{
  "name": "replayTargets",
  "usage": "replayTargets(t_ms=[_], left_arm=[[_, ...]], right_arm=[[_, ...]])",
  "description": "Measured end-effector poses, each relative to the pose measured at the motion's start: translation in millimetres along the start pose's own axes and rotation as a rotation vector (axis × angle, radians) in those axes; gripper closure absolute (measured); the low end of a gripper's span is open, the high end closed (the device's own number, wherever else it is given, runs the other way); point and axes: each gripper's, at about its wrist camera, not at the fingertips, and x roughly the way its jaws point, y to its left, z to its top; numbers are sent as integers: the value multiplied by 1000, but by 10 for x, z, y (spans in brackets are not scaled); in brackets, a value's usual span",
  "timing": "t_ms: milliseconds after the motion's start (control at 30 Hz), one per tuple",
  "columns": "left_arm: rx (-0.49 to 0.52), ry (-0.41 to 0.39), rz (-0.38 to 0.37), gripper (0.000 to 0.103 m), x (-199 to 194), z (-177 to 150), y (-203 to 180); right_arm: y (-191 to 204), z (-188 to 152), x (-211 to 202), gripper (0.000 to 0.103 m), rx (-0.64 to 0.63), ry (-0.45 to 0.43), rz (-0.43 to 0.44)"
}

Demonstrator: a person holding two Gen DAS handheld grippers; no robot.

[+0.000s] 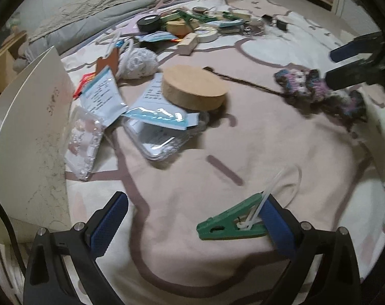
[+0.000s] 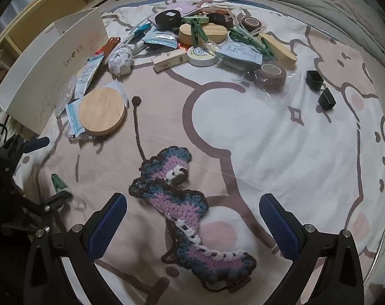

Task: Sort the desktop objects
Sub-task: 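Grasp the crocheted strip with the right tool and lift it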

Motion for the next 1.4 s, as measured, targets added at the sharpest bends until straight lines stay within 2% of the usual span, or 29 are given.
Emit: replayTargets(t_ms=[33, 100, 200, 233, 267, 300, 333, 433, 533, 567, 633, 667, 767, 900, 967, 1033, 1100, 1400], left_arm=[[4, -3, -13, 1, -20, -2, -19], [14, -4, -30, 1, -45, -8, -52], [25, 0, -41, 1, -70, -18, -89], [27, 2, -45, 1, -79, -24, -102], [28, 3, -46, 1, -80, -27, -103], [31, 6, -47, 1, -83, -33, -112], [30, 9, -49, 1, -85, -39, -111], [27, 16, -55, 1, -91, -59, -106], [24, 19, -72, 1, -101, -73, -106], [25, 18, -78, 1, -107, -73, -107], [27, 16, -95, 2, -111, -70, -112], [30, 14, -99, 2, -113, -67, -116], [24, -1, -117, 2, -111, -51, -102], [7, -5, -193, 2, -72, -14, -79], [-6, 57, -289, 2, 17, -12, -78], [-14, 78, -326, 2, 34, -32, -94], [8, 78, -349, 2, 7, -39, -128], [113, 110, -534, 5, -198, -116, -421]], right_arm=[[84, 24, 13, 0, 175, -5, -132], [96, 17, 17, 0, 172, -14, -123], [142, 16, 52, 0, 142, -12, -154], [164, 10, 82, 3, 129, 0, -158], [181, 5, 106, 8, 119, 9, -157], [202, -4, 144, 22, 107, 24, -157], [210, -12, 176, 29, 102, 36, -157], [232, -52, 306, 38, 88, 86, -157], [229, -79, 368, 53, 89, 103, -167], [220, -78, 366, 57, 94, 99, -158], [151, -68, 319, 79, 142, 71, -101], [84, -54, 277, 82, 188, 52, -54], [14, -16, 143, 84, 220, -10, -36], [22, 46, -29, 85, 222, -67, -4], [60, 93, -125, 85, 209, -96, 0], [104, 102, -209, 85, 202, -118, 11], [83, 151, -280, 85, 203, -138, 27], [126, 274, -457, 85, 200, -195, 48]])
